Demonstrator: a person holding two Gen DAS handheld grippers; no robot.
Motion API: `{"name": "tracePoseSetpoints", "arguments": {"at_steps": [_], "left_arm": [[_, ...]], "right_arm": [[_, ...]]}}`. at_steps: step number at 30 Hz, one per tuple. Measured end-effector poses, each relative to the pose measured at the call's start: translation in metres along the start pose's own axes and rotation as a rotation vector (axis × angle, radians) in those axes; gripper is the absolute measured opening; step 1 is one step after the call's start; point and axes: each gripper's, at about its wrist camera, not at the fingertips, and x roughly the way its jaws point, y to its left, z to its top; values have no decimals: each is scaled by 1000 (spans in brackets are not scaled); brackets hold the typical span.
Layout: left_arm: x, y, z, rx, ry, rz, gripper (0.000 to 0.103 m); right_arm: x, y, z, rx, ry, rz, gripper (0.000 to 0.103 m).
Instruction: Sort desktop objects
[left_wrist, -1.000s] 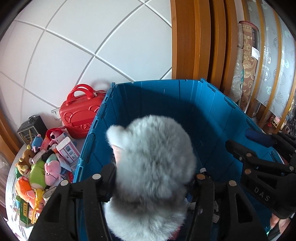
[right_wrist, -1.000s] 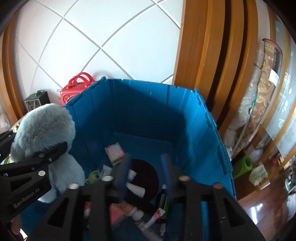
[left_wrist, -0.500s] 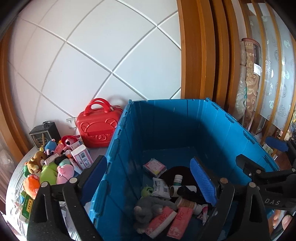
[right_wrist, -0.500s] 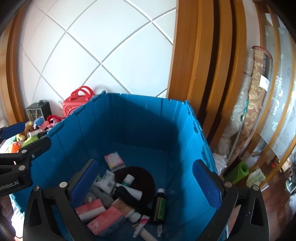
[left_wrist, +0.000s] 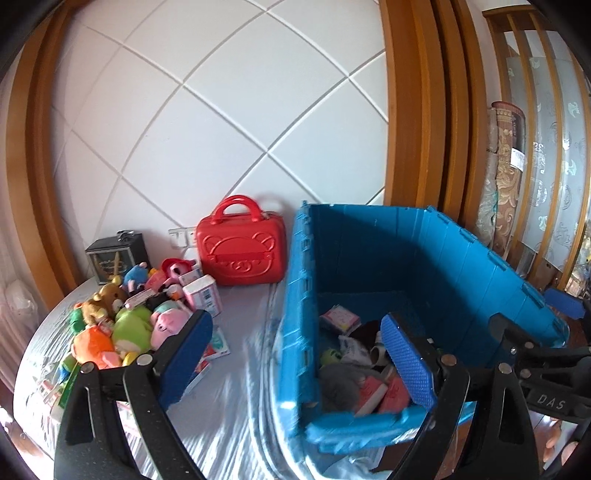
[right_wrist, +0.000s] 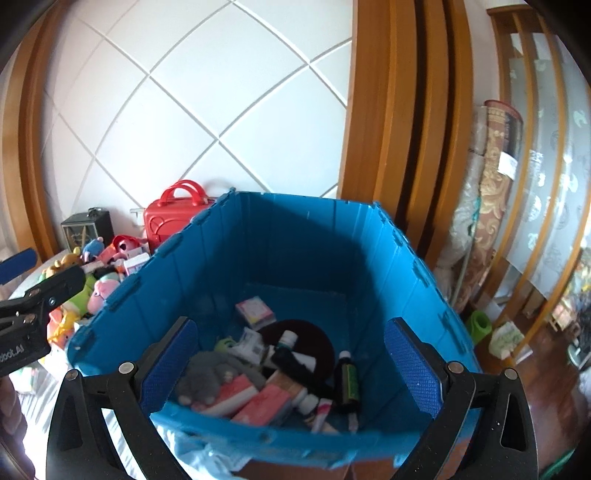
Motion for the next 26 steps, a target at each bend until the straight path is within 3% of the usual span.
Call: {"name": "tracePoseSetpoints", "arguments": {"at_steps": [13,26], "left_arm": [[-49,49,-40,15,1,-17,94],[-64,48,-41,25,-29,-52,94]], "right_arm": [[-48,60,-38,-1,16,-38,103],[-69,55,-42,37,1,-75,103]]}}
